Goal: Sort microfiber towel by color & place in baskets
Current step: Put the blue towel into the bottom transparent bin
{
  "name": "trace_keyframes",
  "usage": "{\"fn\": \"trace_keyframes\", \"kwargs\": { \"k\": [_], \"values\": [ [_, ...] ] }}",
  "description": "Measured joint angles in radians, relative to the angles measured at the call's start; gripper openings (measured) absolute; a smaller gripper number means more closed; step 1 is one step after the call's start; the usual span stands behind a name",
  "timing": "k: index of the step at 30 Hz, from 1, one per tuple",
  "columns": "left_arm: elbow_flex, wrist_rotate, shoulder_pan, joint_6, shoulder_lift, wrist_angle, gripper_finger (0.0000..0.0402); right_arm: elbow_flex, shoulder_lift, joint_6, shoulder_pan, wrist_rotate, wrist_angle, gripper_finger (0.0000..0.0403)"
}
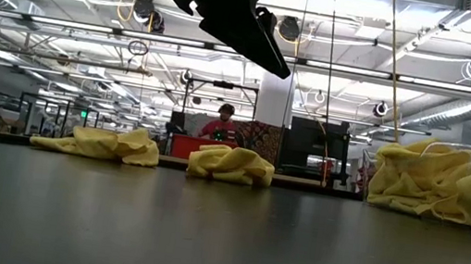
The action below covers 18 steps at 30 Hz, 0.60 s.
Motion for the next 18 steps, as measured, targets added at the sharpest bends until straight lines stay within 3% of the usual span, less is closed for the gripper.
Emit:
{"fn": "trace_keyframes", "kwargs": {
  "k": [14, 18],
  "values": [
    [0.000, 0.000, 0.000, -0.001, 0.000, 0.000, 0.0255, 0.003, -0.229, 0.040, 0.000, 0.027, 0.001, 0.0172],
    [0.000, 0.000, 0.000, 0.000, 0.000, 0.000, 0.0255, 0.004, -0.280, -0.001, 0.000, 0.087, 0.001, 0.0167]
  ]
}}
